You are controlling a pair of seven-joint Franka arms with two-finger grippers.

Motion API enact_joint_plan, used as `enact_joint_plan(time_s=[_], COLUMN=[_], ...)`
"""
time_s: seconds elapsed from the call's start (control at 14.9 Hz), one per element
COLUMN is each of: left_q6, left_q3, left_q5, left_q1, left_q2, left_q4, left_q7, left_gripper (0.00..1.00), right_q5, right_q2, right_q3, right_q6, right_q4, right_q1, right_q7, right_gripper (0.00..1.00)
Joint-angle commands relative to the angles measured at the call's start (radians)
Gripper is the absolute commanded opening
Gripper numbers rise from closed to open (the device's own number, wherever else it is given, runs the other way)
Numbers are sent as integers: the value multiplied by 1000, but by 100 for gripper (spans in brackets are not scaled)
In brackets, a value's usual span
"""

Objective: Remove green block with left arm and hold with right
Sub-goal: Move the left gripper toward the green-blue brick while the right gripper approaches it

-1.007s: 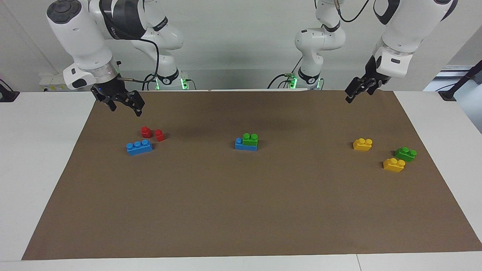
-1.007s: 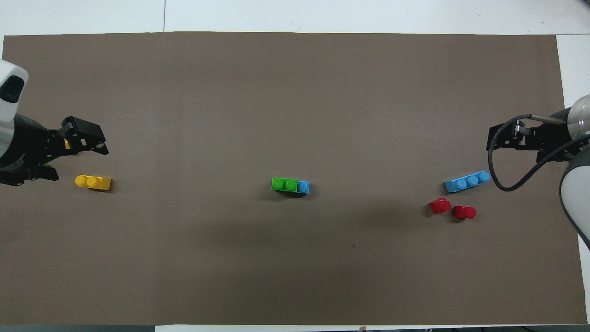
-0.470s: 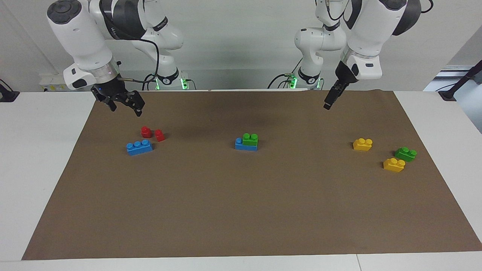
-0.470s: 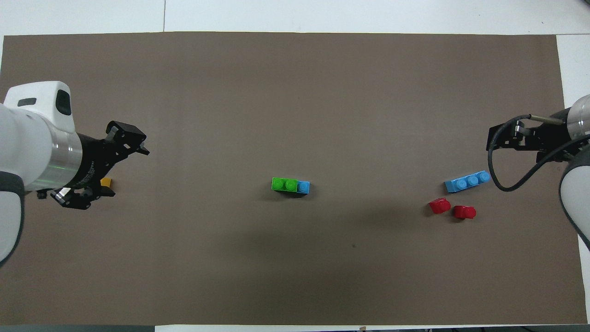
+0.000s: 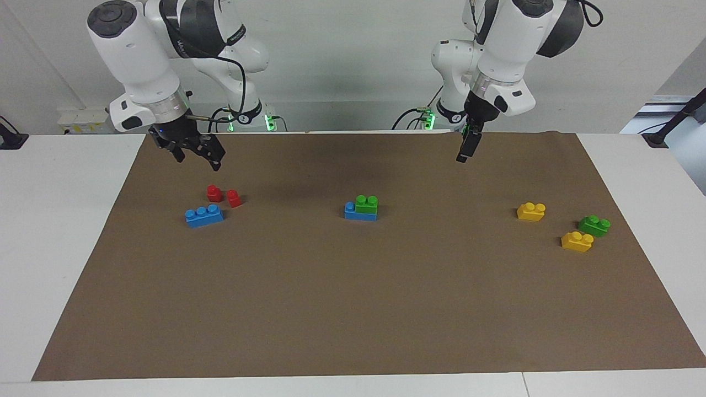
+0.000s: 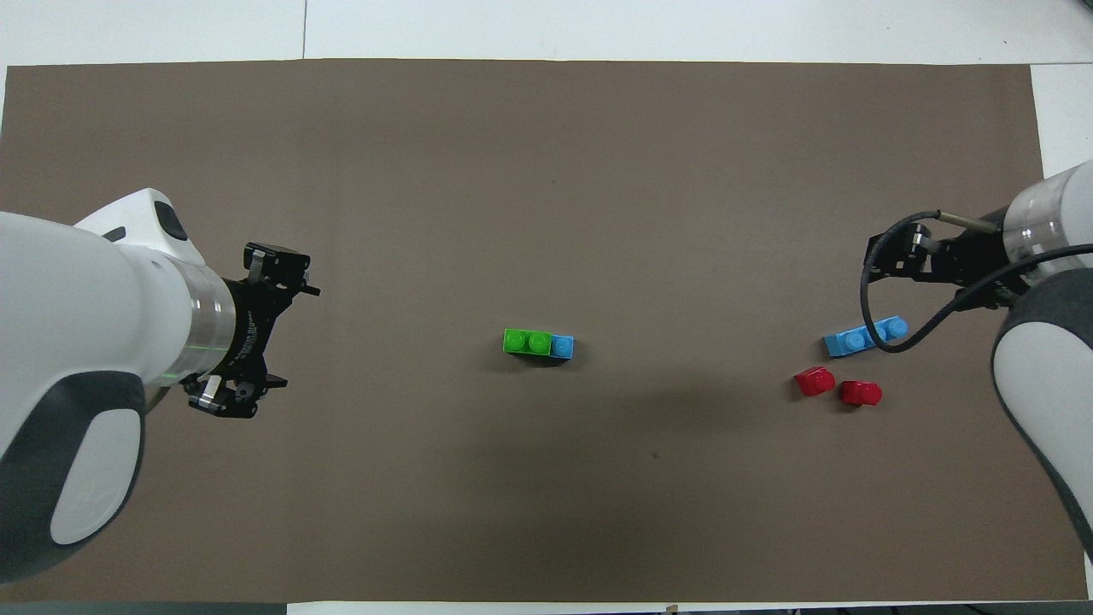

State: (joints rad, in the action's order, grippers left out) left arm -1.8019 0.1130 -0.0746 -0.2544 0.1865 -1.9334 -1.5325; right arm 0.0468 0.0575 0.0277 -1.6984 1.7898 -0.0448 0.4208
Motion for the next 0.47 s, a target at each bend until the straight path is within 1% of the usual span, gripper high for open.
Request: enact_joint_plan(time_s=[0.0,0.2,0.34,0.4], left_q6=[-51,-106,-151,-166], left_q3=[-12,-13,-13,-13], left_q5=[-14,-14,-14,-14], left_q1=[-58,-117,-143,-155], left_q2=[22,14,-7,-30], left_q4=[-55,-84,-98,-99], left_q7=[-150,-250,-334,-365], left_gripper=[100,100,100,100], right_q5=[56,68,70,70], right_q2=[22,24,24,24], right_q3=[3,3,3,3], right_q6=[-61,-70,-69,-69], right_q4=[66,74,74,72], right_q1=[-3,-29,-29,-27], right_q7=[73,122,122,122], right_gripper=[100,100,100,100])
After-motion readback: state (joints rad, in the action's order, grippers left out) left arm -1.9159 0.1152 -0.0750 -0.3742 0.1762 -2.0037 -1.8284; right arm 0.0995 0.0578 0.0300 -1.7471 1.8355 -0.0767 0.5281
